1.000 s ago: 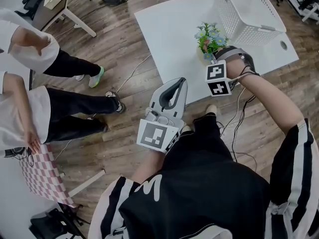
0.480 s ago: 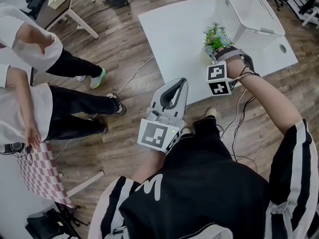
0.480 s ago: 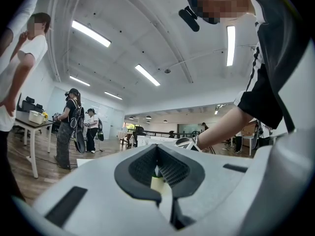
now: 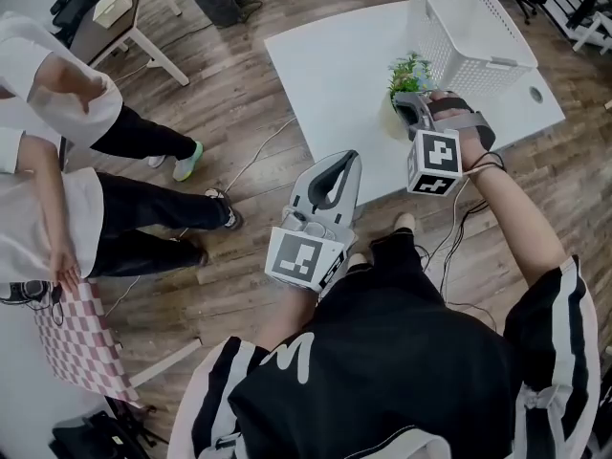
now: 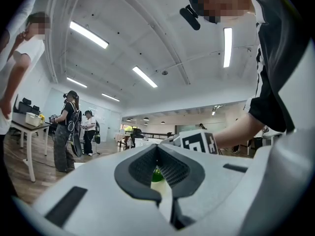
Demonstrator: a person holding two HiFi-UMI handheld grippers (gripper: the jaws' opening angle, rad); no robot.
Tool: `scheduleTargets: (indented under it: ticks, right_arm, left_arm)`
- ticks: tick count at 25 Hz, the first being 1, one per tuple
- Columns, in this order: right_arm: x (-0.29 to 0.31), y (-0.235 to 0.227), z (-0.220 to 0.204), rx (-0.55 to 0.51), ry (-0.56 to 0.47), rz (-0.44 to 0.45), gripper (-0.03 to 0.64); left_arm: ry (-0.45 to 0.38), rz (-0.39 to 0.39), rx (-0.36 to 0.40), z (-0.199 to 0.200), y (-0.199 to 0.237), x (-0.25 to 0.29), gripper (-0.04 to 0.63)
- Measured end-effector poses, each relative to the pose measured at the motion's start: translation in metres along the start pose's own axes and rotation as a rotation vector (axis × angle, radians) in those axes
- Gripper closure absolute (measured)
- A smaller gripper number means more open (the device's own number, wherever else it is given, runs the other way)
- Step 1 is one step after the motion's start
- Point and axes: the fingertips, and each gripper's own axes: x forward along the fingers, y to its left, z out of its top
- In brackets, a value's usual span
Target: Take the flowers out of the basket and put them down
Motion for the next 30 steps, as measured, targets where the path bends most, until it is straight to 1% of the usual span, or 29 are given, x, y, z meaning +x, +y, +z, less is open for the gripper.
scheduleTargets:
  ticks: [2,3,5,7,8,9,10,13,15,16,20,23,28,30]
  right_arm:
    - [-0.024,-0.018,0.012,0.197,-0.078,-0.081,0.580]
    - [-0.036,-0.025,0.017,0.310,-0.127,-0.116,0.580]
    - [-0.059,-0.036,0.024,0.577,-0.251,-0.164,0.588]
    - [-0.082,-0.045,0.025,0.861,-0.385,-0.194,0.591]
    - [-0.094,-0.049,0.023,0.980,-0.443,-0.212,0.592]
    - [-0.105,-0.052,0.021,1.075,-0.490,-0.235,0.594]
    - [-0.116,-0.054,0.018,1.147,-0.532,-0.260,0.594]
    - [-0.140,-0.058,0.014,1.306,-0.639,-0.312,0.598]
    - [-0.151,-0.057,0.011,1.380,-0.684,-0.324,0.600]
    - [-0.155,-0.055,0.009,1.399,-0.692,-0.331,0.600]
    - [-0.174,-0.045,-0.005,1.431,-0.679,-0.392,0.600]
    - [-0.188,-0.038,-0.020,1.436,-0.663,-0.440,0.600]
    - [-0.207,-0.028,-0.049,1.394,-0.586,-0.516,0.600]
    - [-0.212,-0.023,-0.064,1.414,-0.560,-0.540,0.600]
  left_arm:
    - [0.022,-0.016,0.020,-0.002,0.001,0.002,0.592]
    - [0.015,-0.021,0.025,0.000,0.002,0.005,0.592]
    - [-0.009,-0.031,0.034,0.006,0.002,0.010,0.592]
    - [-0.023,-0.045,0.042,0.012,0.001,0.016,0.592]
    - [-0.027,-0.054,0.046,0.014,0.000,0.019,0.592]
    - [-0.030,-0.063,0.049,0.015,-0.001,0.021,0.592]
    - [-0.034,-0.070,0.050,0.016,-0.003,0.022,0.592]
    - [-0.042,-0.087,0.046,0.016,-0.007,0.027,0.592]
    - [-0.042,-0.104,0.040,0.015,-0.013,0.030,0.592]
    - [-0.042,-0.115,0.037,0.014,-0.016,0.032,0.592]
    - [-0.048,-0.161,0.024,0.014,-0.030,0.036,0.592]
    - [-0.041,-0.185,0.018,0.012,-0.038,0.040,0.592]
    - [-0.043,-0.211,0.022,0.015,-0.047,0.040,0.592]
    - [-0.039,-0.218,0.022,0.014,-0.051,0.041,0.592]
